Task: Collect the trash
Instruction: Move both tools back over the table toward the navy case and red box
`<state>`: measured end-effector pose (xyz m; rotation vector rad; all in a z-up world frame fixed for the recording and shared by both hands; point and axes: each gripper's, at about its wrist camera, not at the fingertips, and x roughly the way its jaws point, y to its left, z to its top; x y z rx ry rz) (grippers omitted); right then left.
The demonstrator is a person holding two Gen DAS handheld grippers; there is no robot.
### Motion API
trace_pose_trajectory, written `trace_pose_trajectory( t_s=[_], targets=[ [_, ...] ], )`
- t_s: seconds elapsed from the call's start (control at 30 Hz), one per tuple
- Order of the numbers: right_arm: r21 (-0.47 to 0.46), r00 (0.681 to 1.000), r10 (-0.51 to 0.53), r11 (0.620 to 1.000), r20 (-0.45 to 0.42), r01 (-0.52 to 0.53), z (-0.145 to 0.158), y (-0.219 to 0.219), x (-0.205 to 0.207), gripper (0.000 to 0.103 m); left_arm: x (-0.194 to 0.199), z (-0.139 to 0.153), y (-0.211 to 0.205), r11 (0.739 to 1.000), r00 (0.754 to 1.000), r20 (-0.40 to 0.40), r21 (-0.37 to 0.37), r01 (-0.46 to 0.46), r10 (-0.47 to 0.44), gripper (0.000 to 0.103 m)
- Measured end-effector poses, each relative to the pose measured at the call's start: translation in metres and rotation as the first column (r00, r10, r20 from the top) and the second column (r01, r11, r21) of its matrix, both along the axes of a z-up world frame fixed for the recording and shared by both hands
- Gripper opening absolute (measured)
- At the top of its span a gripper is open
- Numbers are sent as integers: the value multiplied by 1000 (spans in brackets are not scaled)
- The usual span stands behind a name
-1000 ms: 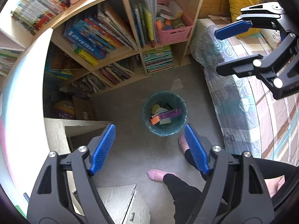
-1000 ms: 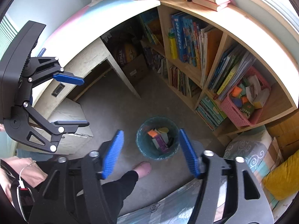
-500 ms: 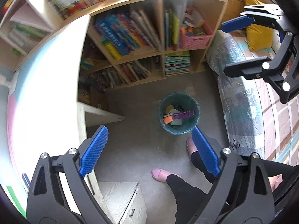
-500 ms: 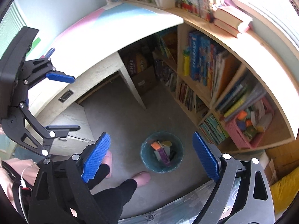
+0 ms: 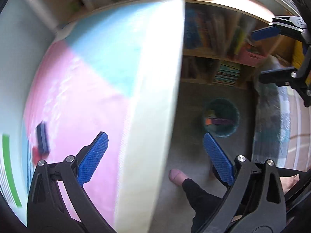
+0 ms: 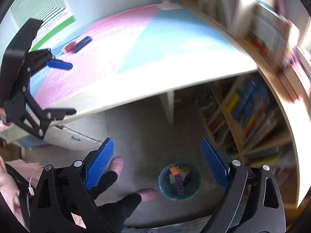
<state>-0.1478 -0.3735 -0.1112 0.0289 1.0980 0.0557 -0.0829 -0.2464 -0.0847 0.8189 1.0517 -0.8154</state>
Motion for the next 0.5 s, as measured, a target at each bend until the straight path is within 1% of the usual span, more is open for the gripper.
trace_pose_trajectory(
  t_s=[0.13,0.2,0.37,0.5],
  targets=[
    [-57,994,106,993,8,-106,9,36,39,90,31,5,44,996,995,26,6,-93,92,96],
    [-58,990,139,989,14,-138,12,49,54,90,46,8,67,991,990,36,9,-135,135,96],
    [-72,975,219,974,23,-217,18,93,90,90,76,10,113,979,978,62,14,-201,200,96],
    [-93,960,278,957,17,-276,19,123,112,90,98,12,146,965,963,57,4,-263,262,96]
  ],
)
